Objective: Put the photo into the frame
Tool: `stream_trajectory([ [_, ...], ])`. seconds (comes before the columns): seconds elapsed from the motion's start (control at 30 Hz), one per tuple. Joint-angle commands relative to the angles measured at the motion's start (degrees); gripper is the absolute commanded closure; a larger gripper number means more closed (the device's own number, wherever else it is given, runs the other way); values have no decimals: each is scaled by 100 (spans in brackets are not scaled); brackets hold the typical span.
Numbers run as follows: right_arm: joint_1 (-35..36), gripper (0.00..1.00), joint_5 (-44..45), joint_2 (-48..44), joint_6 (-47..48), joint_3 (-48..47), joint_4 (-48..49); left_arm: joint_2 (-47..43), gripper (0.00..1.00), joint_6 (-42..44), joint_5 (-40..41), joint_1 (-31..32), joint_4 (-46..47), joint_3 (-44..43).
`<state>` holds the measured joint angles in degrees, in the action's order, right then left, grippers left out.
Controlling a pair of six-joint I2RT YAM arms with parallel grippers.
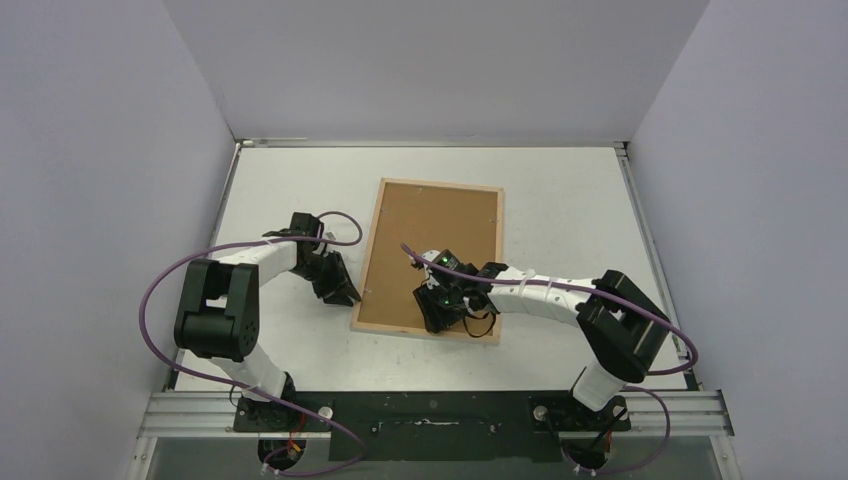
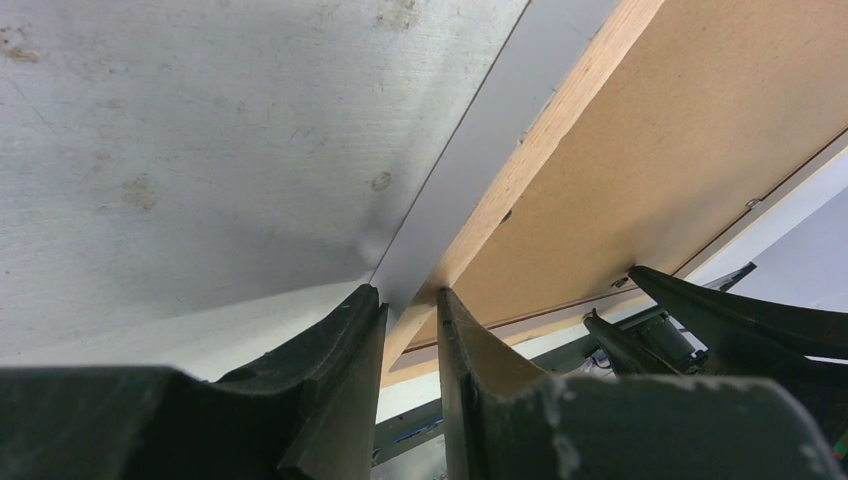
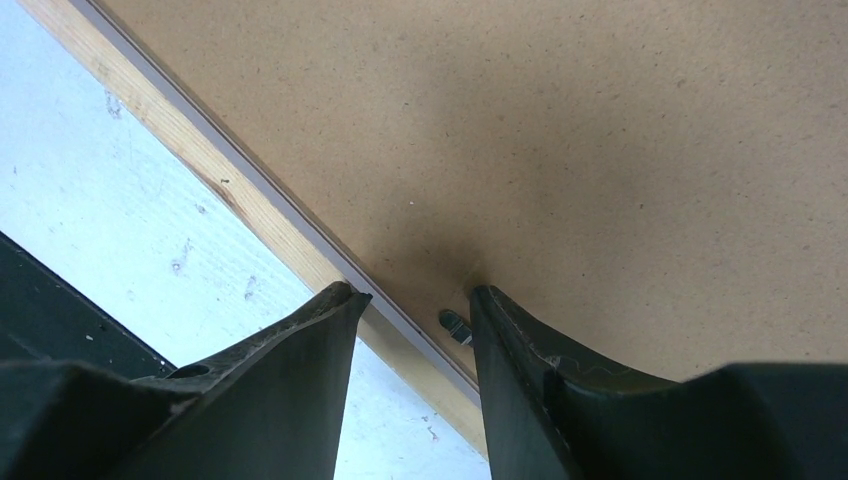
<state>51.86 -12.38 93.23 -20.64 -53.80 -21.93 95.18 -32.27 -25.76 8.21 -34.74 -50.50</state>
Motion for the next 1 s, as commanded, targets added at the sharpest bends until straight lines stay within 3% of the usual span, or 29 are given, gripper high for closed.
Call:
stream_trajectory([
  [0.0,37,54,-100,-246,9,73,55,228,76,177,392,55,-38,153],
  [0.37,35,54,-540,-374,31,233,88,229,77,37,382,57,83,200],
  [0.97,-63,54,-511,-385,187,313,-335,273,77,-17,318,51,106,224],
])
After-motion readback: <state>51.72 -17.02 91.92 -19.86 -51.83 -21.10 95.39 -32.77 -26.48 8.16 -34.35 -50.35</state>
